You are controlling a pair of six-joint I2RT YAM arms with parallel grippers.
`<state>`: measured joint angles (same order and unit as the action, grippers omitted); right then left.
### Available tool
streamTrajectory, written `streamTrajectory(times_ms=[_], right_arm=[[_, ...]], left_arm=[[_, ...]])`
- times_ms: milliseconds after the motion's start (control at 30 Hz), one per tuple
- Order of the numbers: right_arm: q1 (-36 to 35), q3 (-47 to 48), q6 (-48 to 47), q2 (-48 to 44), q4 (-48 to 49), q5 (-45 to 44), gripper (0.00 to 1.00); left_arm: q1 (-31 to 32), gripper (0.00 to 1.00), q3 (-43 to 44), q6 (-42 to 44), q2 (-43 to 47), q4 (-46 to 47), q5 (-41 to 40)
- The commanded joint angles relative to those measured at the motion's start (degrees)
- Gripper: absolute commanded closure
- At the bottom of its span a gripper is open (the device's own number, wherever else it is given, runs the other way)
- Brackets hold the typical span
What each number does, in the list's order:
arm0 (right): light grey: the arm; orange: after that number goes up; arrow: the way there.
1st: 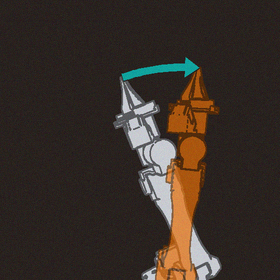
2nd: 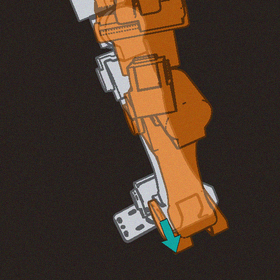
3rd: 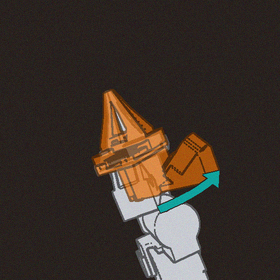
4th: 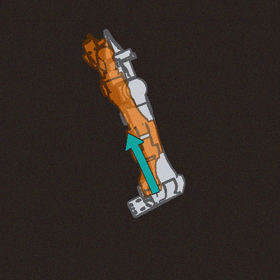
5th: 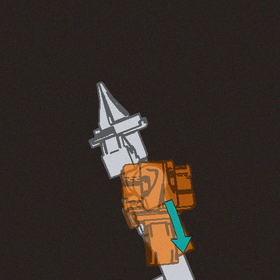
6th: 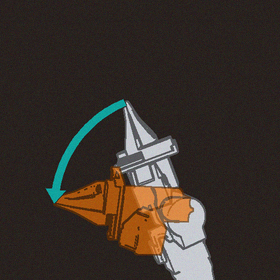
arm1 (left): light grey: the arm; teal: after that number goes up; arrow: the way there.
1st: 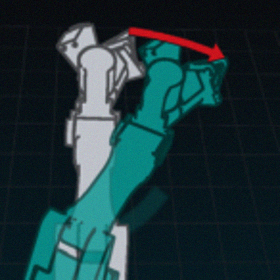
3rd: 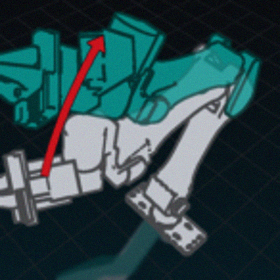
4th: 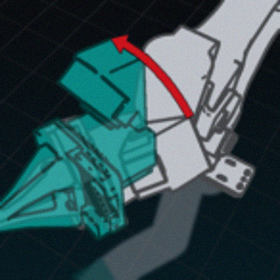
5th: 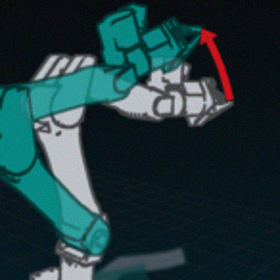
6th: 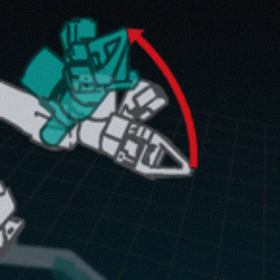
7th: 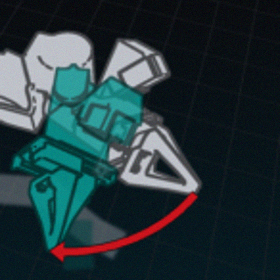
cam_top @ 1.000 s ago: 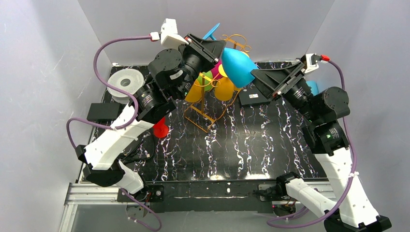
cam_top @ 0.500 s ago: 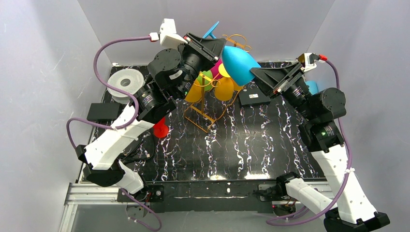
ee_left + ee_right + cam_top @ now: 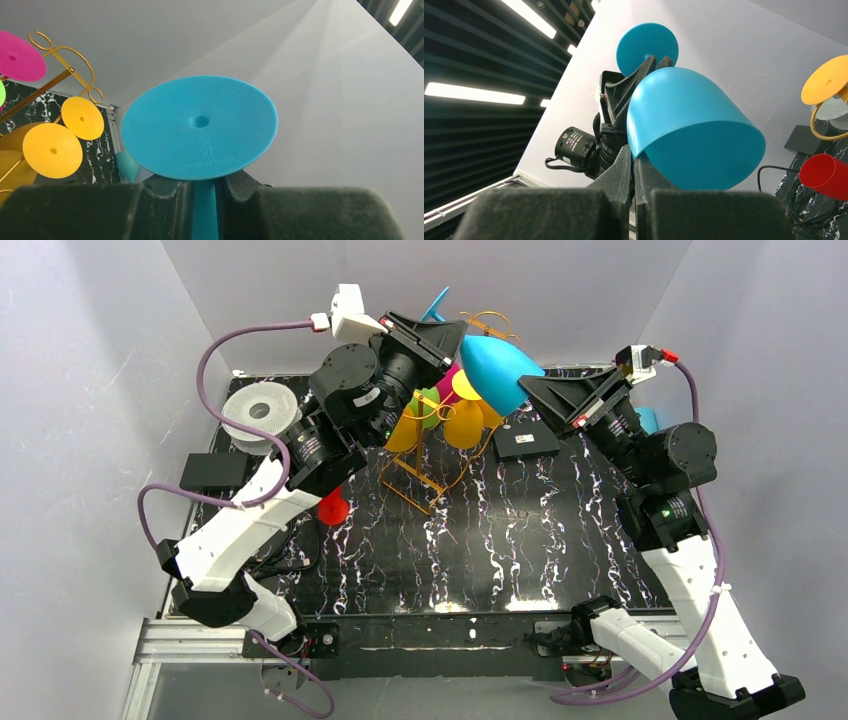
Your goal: Take the wine glass off the wine glass rack
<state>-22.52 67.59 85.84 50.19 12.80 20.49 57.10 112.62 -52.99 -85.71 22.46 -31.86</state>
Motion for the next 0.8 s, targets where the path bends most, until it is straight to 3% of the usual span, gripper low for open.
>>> streamTrajectory(times_ms=[0, 133, 433, 567, 767], right_arm=[[0.2, 0.2, 0.0, 0.1, 3.5, 0.0, 0.99], [0.2, 0.6, -0.1, 0.5, 3.7, 0.1, 0.99], [0.3, 2.4, -2.2, 1.0, 2.1, -0.4, 0.99], [0.2, 3.9, -3.5, 1.4, 0.7, -0.2, 0.99], [0.2, 7.2, -6.0, 2.6, -3.0, 0.7, 0.99]], left_arm=[[-0.1, 1.00, -0.7, 1.1, 3.7, 5.4, -2.6], [-0.1, 0.87, -1.9, 1.3, 4.5, 5.9, -3.0], [-0.1, 0.24, -3.6, 4.0, 6.8, 5.6, -3.7], [-0.1, 0.14, -3.3, 6.2, 8.6, 1.9, -4.3], [-0.1, 0.10, -6.5, 7.6, 12.5, -0.5, -4.9]])
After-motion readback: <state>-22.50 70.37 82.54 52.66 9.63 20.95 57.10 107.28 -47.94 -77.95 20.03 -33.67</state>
